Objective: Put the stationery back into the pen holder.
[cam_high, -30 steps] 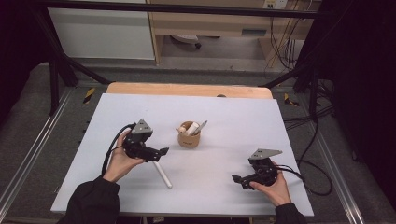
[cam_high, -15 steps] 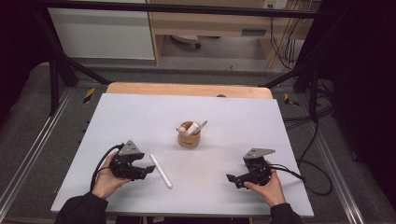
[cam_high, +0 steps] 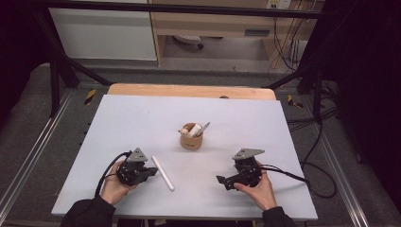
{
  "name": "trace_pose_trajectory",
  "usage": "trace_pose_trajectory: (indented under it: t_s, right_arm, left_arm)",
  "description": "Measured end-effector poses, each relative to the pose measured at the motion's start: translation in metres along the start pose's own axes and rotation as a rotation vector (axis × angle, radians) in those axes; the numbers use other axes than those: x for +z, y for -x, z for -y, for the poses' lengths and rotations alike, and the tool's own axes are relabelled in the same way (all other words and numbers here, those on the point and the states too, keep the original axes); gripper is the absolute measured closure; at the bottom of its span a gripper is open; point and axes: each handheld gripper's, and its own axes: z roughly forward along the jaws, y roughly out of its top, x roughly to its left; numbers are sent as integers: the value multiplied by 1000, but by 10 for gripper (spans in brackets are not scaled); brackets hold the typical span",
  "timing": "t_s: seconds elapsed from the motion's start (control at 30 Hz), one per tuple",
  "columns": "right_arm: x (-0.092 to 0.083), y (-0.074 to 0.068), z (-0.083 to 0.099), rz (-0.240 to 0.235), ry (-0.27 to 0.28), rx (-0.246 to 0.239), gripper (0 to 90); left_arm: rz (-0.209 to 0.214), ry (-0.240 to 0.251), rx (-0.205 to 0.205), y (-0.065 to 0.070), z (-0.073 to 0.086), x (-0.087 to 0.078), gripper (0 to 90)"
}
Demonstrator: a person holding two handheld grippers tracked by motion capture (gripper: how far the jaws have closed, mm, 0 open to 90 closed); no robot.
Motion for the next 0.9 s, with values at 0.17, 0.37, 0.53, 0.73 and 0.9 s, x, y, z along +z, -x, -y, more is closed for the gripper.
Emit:
trace_pose_trajectory:
  t_s: [0.17,0.37,0.53,0.73,0.9]
  right_arm:
    - [7,-9,-6,0,-4,-12,7]
    - [12,-17,-13,3,-1,-27,7]
    - [14,-21,-18,4,7,-29,7]
    - [16,-22,-22,9,13,-20,7]
    - [20,-26,-26,8,14,-25,8]
  left_arm:
    - [1,-10,5,3,-2,6,893]
    - [-4,-11,6,6,-6,14,893]
    - [-10,-4,9,8,-8,18,893]
    - [-5,10,3,10,-11,23,893]
    - [-2,19,13,13,-15,29,893]
